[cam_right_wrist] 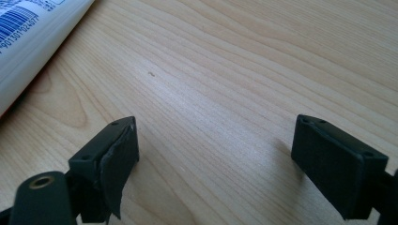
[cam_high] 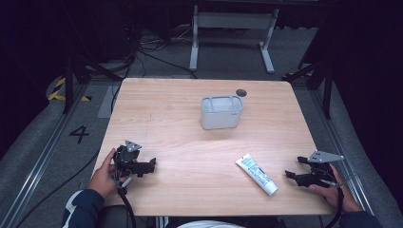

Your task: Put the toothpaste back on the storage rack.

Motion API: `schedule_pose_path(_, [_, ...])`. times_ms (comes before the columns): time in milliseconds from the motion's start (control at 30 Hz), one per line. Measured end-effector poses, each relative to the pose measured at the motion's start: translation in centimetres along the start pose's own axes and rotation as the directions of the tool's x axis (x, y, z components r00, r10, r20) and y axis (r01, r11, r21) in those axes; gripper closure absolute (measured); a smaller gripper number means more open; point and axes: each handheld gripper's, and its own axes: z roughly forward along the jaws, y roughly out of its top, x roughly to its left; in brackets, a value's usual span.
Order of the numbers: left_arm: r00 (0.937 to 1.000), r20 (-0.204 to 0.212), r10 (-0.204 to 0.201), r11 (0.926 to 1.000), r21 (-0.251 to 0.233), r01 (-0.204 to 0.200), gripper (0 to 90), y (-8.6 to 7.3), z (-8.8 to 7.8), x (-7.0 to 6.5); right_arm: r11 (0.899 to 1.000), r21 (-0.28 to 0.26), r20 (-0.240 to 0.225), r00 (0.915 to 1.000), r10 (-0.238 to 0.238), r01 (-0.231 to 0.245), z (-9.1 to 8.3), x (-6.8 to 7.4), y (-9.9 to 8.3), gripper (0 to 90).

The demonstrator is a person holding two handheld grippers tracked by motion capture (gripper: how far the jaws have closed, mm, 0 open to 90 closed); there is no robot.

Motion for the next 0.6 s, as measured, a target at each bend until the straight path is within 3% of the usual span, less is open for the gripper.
schedule_pose_path(600, [0.9971,0.048,0.058,0.9983,-0.004,-0.058,0.3,0.13,0.14,0.25,1.000,0.000,0.009,0.9999,0.009,-0.009,-0.01,0.09,-0.01,15.7])
